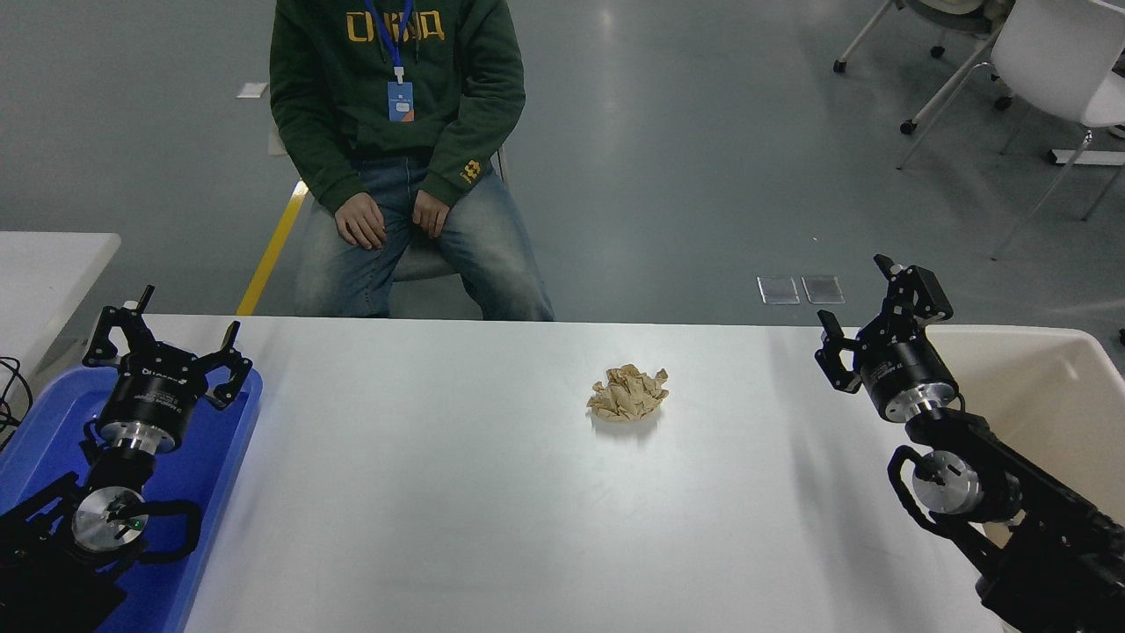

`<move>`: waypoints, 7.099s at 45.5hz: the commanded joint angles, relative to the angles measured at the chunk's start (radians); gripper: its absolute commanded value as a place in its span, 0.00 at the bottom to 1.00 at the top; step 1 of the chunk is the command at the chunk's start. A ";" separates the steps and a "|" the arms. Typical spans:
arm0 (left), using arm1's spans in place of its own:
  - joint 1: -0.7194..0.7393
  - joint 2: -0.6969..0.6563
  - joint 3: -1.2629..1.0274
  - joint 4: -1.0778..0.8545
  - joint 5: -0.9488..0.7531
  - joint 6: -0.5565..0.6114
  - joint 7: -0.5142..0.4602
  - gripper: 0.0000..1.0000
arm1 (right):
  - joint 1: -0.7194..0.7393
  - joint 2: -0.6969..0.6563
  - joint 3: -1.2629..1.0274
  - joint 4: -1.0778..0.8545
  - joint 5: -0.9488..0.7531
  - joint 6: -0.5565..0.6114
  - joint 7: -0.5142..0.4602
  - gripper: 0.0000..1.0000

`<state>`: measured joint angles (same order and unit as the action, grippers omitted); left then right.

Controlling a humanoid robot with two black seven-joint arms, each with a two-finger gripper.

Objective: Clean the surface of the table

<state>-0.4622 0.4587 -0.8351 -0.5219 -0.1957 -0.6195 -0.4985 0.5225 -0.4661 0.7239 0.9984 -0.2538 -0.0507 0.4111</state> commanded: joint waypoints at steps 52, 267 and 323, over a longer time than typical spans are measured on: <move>0.000 0.000 -0.001 -0.001 0.001 -0.002 0.000 1.00 | 0.479 0.274 -0.376 0.034 -0.349 -0.107 -1.051 1.00; 0.000 0.002 -0.001 -0.001 0.001 -0.003 -0.009 1.00 | 0.427 0.466 -0.767 -0.438 -0.260 0.005 -0.511 0.99; 0.000 0.000 -0.001 -0.001 0.001 -0.003 -0.009 1.00 | 0.432 0.466 -0.748 -0.445 -0.255 -0.015 -0.515 0.99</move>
<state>-0.4617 0.4588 -0.8360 -0.5231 -0.1948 -0.6223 -0.5078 0.9510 0.0000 -0.0236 0.5543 -0.5094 -0.0667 -0.1033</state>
